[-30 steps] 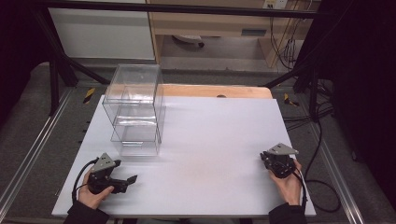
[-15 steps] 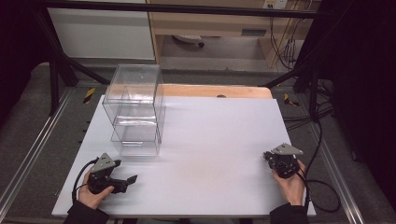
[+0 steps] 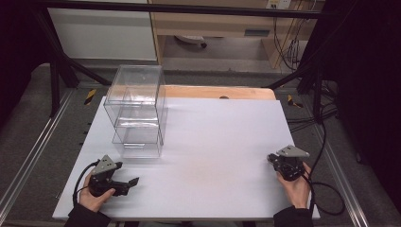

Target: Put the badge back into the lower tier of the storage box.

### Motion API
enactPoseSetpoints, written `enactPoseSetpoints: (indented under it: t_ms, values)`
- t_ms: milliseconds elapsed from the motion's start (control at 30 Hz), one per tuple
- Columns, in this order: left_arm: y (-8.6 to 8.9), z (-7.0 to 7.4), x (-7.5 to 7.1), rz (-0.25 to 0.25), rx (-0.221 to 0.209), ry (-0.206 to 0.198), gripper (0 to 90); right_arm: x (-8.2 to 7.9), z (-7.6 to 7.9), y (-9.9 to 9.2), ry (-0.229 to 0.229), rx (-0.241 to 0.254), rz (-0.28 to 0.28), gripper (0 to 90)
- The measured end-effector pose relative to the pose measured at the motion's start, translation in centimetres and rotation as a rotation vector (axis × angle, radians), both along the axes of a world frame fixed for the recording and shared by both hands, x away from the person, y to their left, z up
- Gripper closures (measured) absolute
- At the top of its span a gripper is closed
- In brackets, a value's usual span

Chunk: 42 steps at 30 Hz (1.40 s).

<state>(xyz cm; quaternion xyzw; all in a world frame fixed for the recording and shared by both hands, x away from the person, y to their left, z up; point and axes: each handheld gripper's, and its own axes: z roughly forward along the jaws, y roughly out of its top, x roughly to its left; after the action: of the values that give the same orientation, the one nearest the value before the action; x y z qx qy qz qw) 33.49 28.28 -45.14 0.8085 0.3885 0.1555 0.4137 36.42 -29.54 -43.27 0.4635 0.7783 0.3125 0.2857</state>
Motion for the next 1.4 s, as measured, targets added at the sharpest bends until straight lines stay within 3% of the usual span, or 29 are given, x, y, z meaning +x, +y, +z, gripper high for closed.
enactPoseSetpoints:
  t_ms: [600, 1400]
  values:
    - [0.0, 0.0, 0.0, 0.001, 0.001, 0.0, 6.6, -0.5, 1.2, 1.0, -0.003, 0.039, 0.04, 87.2]
    - [0.0, 0.0, 0.0, 0.002, 0.001, 0.0, 6.6, -1.1, 2.7, 4.1, 0.013, 0.111, 0.17, 87.2]
